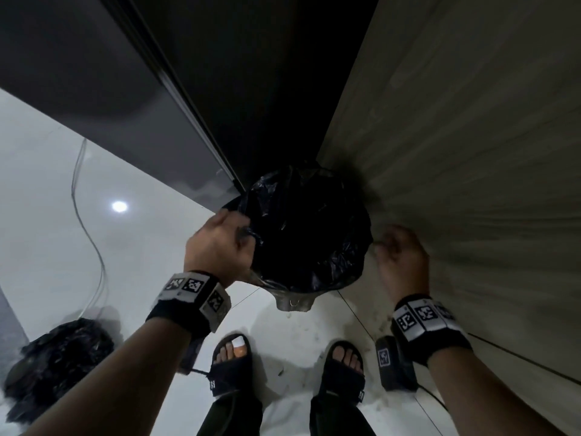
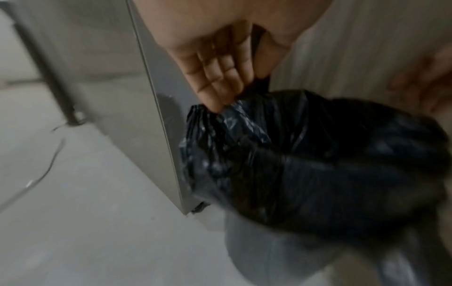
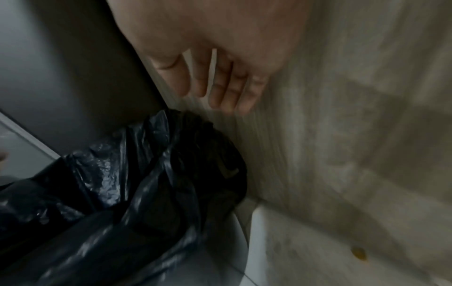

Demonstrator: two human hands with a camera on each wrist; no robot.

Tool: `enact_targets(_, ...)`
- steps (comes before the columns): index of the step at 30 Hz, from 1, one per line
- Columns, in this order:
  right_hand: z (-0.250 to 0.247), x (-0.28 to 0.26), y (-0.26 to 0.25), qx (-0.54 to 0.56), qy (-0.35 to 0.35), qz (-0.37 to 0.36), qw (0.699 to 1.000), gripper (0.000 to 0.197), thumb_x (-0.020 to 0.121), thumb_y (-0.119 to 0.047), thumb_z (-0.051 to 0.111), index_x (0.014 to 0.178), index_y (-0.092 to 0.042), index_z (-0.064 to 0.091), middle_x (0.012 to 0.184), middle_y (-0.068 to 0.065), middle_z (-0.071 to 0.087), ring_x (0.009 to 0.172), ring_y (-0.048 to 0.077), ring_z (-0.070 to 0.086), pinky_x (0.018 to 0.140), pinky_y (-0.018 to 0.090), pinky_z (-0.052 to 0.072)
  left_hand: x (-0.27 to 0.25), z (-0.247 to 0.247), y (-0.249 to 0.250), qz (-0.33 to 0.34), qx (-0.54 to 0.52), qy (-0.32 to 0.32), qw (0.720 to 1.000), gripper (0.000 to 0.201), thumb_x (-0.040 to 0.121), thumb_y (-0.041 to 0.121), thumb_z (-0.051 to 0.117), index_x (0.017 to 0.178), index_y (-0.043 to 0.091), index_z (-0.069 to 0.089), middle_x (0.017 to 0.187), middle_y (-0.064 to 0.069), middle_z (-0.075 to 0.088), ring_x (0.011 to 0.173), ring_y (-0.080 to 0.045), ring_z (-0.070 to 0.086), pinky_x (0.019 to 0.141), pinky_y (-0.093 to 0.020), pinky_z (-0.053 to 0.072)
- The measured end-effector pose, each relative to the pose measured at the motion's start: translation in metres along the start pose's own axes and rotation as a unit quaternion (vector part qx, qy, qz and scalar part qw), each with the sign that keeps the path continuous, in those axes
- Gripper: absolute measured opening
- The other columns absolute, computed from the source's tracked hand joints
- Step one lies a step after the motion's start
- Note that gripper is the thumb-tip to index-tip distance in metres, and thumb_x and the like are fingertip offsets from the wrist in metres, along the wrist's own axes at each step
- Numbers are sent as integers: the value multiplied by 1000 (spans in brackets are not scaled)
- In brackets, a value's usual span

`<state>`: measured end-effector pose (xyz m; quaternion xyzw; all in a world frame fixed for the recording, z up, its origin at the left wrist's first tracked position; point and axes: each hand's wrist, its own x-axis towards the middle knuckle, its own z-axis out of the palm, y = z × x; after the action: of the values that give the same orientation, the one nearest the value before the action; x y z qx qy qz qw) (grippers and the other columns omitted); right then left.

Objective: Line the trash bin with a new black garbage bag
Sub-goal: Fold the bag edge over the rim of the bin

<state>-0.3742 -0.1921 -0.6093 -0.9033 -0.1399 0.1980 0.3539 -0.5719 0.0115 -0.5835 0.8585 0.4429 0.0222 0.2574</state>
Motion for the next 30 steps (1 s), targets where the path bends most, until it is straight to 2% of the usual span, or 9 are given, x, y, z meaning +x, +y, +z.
enact_targets(2, 9, 16, -14, 88, -115, 25, 989, 54, 79, -24, 63, 131, -32, 47, 135, 5, 54, 123, 21, 53, 103, 41, 45, 17, 7, 5, -63, -88, -21, 994, 55, 76, 41, 53, 128, 23, 51, 122, -7, 61, 106, -34, 60, 87, -40, 48)
enact_targets(4, 19, 28, -24, 103, -198, 24, 974, 75, 80, -28, 68, 143, -37, 28, 148, -3, 42, 133, 15, 43, 111, 38, 37, 33, 21, 3, -157, -175, -64, 970, 66, 81, 49, 59, 139, 29, 36, 125, -6, 61, 115, -31, 57, 97, -38, 44)
enact_targets(7, 30, 35, -23, 111, -212, 50, 970, 85, 79, -36, 70, 146, -40, 17, 146, -5, 44, 132, 14, 44, 110, 37, 37, 42, 39, -9, -236, -290, -81, 924, 65, 72, 65, 61, 131, 48, 40, 124, 6, 61, 117, -20, 55, 106, -39, 41)
enact_targets(11, 38, 36, 3, 94, -256, 156, 949, 90, 70, -62, 66, 144, -40, 20, 144, -1, 47, 129, 25, 47, 106, 43, 41, 43, 50, -21, -259, -323, -139, 900, 61, 66, 77, 55, 120, 50, 53, 122, 8, 62, 116, -18, 56, 106, -37, 38)
enact_targets(13, 39, 42, 7, 79, -253, 157, 951, 92, 66, -73, 60, 143, -36, 27, 142, -2, 48, 128, 25, 48, 105, 43, 42, 48, 48, -22, -227, -264, -148, 926, 69, 64, 79, 54, 124, 43, 52, 126, 1, 62, 119, -26, 56, 106, -41, 40)
enact_targets(16, 39, 57, -8, 6, -149, 9, 989, 80, 73, -61, 64, 140, -28, 36, 143, 4, 47, 131, 24, 45, 107, 46, 40, 62, 33, -3, -66, -72, -64, 993, 60, 81, 46, 58, 135, 26, 42, 131, -11, 53, 119, -34, 52, 102, -42, 43)
enact_targets(20, 50, 78, -56, -158, -107, -194, 962, 56, 81, -24, 67, 133, -16, 47, 132, 11, 53, 122, 31, 48, 100, 41, 44, 92, 31, 37, 151, 85, -90, 981, 57, 85, 28, 56, 137, 16, 37, 132, -11, 45, 119, -34, 44, 99, -43, 39)
enact_targets(26, 73, 96, -79, -277, -185, -276, 902, 39, 86, -14, 56, 125, -21, 54, 125, 9, 61, 111, 33, 58, 84, 38, 49, 116, 50, 43, 139, 130, -170, 967, 52, 92, 30, 48, 141, 17, 33, 137, -14, 47, 120, -40, 49, 94, -48, 44)
enact_targets(30, 71, 108, -61, -330, -202, -229, 893, 38, 94, -43, 44, 104, -9, 60, 100, 22, 66, 92, 42, 61, 68, 39, 43, 115, 47, 30, 129, 149, -173, 965, 47, 96, 32, 42, 140, 16, 36, 118, -26, 59, 108, -47, 56, 91, -48, 43)
